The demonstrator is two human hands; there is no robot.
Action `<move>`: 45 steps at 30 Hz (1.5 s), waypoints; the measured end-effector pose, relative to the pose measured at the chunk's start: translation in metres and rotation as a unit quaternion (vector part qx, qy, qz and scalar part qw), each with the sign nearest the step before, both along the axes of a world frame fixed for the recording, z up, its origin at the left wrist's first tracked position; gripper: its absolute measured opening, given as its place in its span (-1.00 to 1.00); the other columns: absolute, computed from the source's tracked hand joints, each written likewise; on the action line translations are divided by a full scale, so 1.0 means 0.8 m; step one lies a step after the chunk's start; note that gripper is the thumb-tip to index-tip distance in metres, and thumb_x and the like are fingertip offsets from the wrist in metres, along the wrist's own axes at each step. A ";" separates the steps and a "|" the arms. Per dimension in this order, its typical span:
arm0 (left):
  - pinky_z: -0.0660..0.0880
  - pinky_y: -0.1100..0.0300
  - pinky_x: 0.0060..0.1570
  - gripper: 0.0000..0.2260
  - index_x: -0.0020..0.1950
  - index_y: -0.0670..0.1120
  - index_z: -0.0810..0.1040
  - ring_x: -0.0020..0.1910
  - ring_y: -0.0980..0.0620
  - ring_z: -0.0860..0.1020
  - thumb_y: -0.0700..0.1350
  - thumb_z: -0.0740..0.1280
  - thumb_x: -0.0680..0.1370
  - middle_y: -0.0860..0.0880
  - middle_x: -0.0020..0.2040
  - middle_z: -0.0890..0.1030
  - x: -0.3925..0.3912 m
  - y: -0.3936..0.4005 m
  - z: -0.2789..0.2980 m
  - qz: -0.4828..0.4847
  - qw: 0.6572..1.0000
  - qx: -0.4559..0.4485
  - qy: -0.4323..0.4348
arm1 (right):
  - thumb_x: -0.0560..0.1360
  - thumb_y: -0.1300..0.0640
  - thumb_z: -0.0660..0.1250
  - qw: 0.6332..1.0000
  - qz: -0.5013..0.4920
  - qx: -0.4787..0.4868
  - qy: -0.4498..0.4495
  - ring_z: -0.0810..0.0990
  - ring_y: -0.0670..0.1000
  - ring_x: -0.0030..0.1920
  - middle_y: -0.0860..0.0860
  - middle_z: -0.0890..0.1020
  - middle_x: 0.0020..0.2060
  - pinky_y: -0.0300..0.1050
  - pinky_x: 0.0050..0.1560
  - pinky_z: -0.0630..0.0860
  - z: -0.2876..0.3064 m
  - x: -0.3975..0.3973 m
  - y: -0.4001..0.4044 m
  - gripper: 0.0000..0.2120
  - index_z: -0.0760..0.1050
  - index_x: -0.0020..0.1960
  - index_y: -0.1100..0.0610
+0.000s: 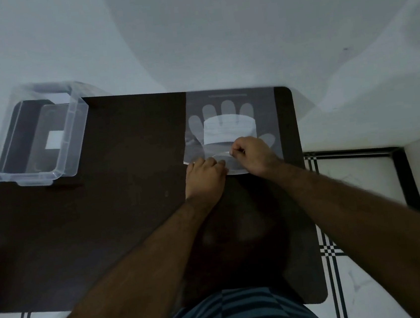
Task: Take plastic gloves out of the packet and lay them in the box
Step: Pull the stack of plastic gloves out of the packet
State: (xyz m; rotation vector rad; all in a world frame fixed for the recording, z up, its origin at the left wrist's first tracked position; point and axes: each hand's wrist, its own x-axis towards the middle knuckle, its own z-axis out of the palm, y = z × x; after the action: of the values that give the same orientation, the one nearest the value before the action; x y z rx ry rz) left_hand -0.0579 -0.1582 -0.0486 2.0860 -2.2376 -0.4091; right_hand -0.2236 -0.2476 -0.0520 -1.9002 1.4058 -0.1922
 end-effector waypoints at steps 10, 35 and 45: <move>0.42 -0.08 0.26 -0.76 0.19 -0.03 0.68 0.15 -0.07 0.48 0.04 0.33 0.64 -0.04 0.10 0.62 -0.012 -0.022 0.001 -0.114 0.992 -0.019 -0.045 | 0.66 0.15 0.36 1.000 0.011 0.000 -0.003 0.59 -0.12 -0.01 -0.08 0.63 -0.03 -0.16 0.08 0.52 0.000 -0.006 -0.001 -0.94 0.61 0.04 0.08; 0.38 -0.02 0.10 -0.79 0.14 -0.05 0.73 0.10 -0.09 0.49 -0.04 0.33 0.63 -0.03 0.07 0.70 0.001 -0.037 -0.013 -0.217 0.971 -0.087 -0.054 | 0.67 0.15 0.34 0.999 0.032 -0.004 0.002 0.56 -0.14 -0.08 -0.10 0.61 -0.09 -0.20 -0.02 0.49 0.000 -0.005 -0.003 -0.92 0.61 0.05 0.11; 0.40 -0.03 0.05 -0.84 0.08 -0.04 0.72 0.02 -0.11 0.51 -0.08 0.45 0.52 -0.02 0.00 0.68 0.007 -0.031 -0.024 -0.203 0.969 -0.129 -0.049 | 0.65 0.14 0.38 1.000 0.002 -0.014 -0.025 0.55 -0.22 -0.11 -0.18 0.57 -0.14 -0.28 -0.07 0.42 -0.006 -0.013 -0.005 -0.90 0.58 -0.04 0.00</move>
State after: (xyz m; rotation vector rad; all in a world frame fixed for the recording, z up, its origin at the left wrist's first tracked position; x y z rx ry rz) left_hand -0.0526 -0.1829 -0.0681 1.5536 -2.6101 -0.0220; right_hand -0.2341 -0.2513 -0.0566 -1.9073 1.3724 -0.2569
